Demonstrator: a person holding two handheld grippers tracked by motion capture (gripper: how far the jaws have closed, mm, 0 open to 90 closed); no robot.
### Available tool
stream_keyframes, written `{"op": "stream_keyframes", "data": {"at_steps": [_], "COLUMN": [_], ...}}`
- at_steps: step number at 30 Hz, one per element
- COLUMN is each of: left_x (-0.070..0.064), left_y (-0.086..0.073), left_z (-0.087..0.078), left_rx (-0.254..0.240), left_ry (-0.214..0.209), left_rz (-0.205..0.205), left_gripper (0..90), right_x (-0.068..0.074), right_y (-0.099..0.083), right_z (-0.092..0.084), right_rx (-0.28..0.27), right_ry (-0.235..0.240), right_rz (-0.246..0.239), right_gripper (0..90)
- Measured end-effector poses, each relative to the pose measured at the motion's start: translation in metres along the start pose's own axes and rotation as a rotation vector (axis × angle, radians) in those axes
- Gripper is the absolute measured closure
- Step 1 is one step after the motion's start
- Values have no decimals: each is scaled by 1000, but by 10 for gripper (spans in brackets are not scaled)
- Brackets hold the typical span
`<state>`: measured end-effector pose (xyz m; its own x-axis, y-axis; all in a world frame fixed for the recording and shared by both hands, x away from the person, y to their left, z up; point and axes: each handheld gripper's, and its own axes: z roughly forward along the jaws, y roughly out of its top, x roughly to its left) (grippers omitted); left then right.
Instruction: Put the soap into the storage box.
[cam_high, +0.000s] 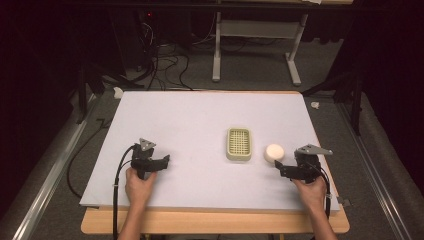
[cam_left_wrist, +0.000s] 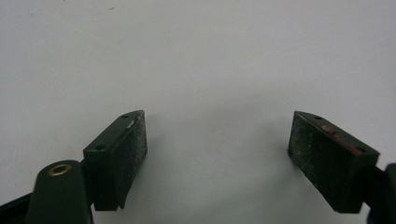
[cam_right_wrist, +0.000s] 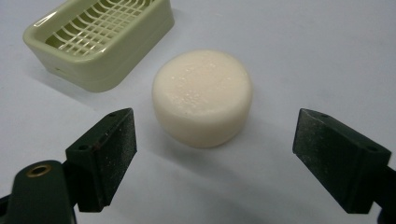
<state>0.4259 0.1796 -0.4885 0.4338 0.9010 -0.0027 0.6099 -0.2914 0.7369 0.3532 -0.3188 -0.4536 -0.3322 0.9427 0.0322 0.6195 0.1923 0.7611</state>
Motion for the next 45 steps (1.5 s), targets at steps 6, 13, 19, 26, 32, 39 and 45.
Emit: {"op": "stream_keyframes", "data": {"at_steps": [6,13,19,26,32,39,45], "left_x": [0,0,0,0,0,0,0], "left_y": [0,0,0,0,0,0,0], "left_z": [0,0,0,0,0,0,0], "left_rx": [-2,-2,-3,-2,-2,-2,-2], "left_ry": [1,1,1,2,3,3,2], "left_rz": [0,0,0,1,2,2,1], "left_gripper": [201,200,201,201,201,201,201], "right_x": [5,9,10,8,8,5,3], "right_y": [5,18,25,26,26,24,22], "right_z": [3,9,16,27,35,43,48], "right_rx": [4,15,22,50,67,85,99], "right_ry": [10,6,1,4,-6,-14,-14], "right_rz": [-9,-27,-27,-17,-19,-5,2], "right_gripper": [137,135,133,123,123,124,131]}}
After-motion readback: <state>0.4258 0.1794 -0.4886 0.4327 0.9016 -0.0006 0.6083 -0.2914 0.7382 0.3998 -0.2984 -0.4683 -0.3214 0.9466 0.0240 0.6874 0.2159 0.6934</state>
